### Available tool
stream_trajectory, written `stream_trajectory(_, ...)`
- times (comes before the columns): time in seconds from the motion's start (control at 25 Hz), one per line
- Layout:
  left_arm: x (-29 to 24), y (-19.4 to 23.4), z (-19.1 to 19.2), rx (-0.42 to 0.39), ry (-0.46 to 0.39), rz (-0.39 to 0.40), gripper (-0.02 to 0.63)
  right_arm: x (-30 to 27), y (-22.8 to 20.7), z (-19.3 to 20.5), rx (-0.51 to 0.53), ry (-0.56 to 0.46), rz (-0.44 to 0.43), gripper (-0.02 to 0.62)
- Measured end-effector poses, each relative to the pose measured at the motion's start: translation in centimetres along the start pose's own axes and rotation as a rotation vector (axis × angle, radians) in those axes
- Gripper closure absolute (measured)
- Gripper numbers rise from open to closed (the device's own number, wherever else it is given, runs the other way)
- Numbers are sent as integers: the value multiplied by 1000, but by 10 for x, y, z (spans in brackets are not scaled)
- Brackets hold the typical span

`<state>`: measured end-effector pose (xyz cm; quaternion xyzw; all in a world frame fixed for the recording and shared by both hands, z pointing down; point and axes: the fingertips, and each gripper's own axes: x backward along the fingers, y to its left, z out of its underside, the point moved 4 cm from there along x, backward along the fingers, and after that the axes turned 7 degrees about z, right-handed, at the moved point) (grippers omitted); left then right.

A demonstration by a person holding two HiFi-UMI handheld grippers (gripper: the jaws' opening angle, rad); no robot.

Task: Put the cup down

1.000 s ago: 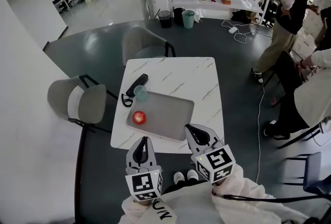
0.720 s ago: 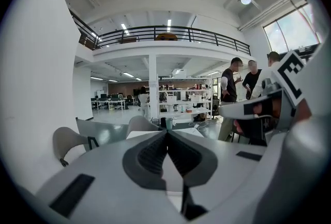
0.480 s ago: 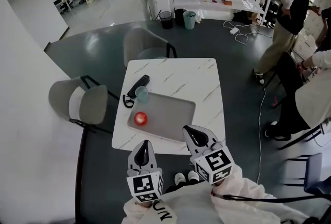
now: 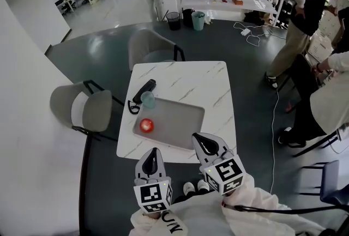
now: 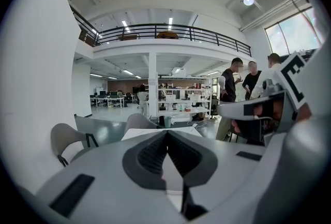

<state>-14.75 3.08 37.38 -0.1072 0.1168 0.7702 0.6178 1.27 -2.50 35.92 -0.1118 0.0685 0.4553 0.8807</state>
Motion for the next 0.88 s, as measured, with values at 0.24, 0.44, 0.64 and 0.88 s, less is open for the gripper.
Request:
stream_trajectory(0.24,-3,1,3,10,2,3,597,-2,-3,5,-3,2,1,595)
stream_trajectory(0.44,-3,3,4,6,4,-4,597,-5,-2,4,0,1,-4,595)
stream_trajectory(0.64,-6,4,3,8,12,1,597,-7,-3,2,1,3,-4,594)
stream_trajectory(0.88,-8,0,5,12,21,5,597,-5,-6,2,-2,2,-1,595)
